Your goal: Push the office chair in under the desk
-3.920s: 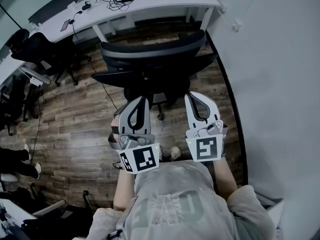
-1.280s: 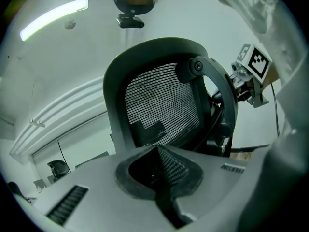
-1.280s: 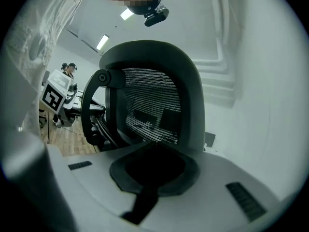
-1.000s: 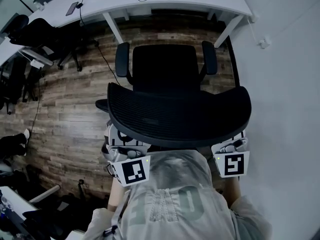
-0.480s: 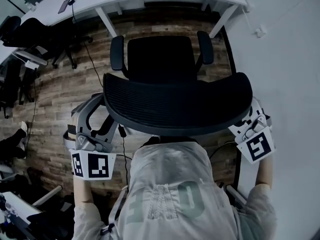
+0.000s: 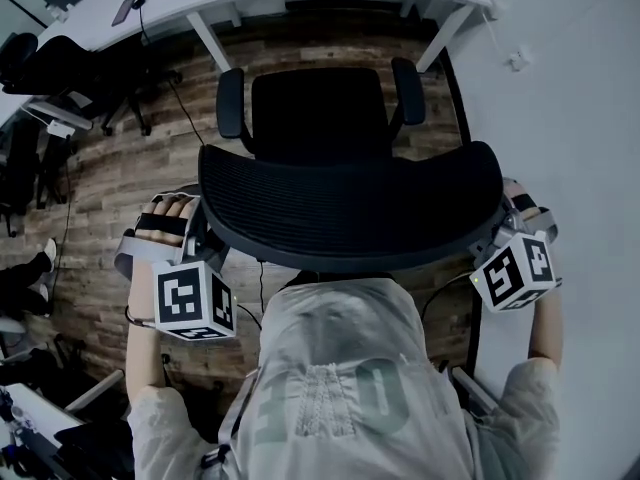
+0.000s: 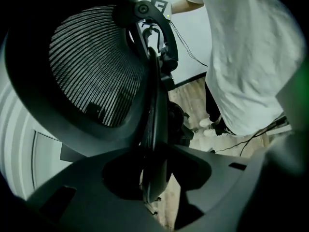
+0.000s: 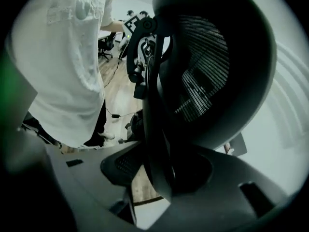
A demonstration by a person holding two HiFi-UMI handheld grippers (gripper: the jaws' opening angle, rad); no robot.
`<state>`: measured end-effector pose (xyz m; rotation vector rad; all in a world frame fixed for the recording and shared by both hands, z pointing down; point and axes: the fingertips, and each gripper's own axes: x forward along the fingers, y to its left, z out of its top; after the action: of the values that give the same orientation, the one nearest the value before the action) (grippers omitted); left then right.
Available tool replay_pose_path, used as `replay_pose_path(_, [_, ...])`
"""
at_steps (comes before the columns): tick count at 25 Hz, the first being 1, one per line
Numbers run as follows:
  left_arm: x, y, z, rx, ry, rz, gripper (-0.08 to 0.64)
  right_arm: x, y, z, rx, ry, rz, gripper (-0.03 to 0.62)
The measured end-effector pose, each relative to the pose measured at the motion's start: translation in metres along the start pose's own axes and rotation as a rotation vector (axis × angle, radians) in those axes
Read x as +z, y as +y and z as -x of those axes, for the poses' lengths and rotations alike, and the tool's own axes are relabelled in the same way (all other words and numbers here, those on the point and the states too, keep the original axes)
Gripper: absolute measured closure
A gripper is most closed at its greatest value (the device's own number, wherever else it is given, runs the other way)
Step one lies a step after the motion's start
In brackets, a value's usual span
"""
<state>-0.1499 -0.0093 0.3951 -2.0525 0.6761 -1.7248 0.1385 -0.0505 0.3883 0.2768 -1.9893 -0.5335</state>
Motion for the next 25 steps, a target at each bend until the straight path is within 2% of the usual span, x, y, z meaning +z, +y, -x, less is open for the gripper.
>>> replay_pose_path(3, [0.002,0.000,-0.002,-0.011,-0.009,-0.001,0.400,-0.011,-0.002,-0.007,-0.008,0.089,0.078,0.427])
replay_pose_path(5, [0.001,0.001,-0.003,-0.017,-0.010,-0.007,0.403,-0.013,-0.002,-0.010,0.003,0.110,0.101,0.434])
replay_pose_path(10, [-0.001,0.004,-0.008,-0.038,0.008,-0.013,0.410,-0.011,-0.003,-0.012,0.032,0.098,0.107,0.443])
replay_pose_path(14, [-0.001,0.010,-0.013,-0.001,0.026,-0.026,0.409,-0.014,-0.007,-0.015,0.029,0.098,0.105,0.446])
replay_pose_path(19, [-0.003,0.031,-0.029,-0.013,0.058,-0.042,0.411,-0.017,-0.024,-0.024,0.026,0.105,0.108,0.449])
replay_pose_path(25, [-0.007,0.065,-0.051,-0.013,0.045,-0.051,0.411,-0.025,-0.056,-0.042,0.008,0.110,0.106,0.449])
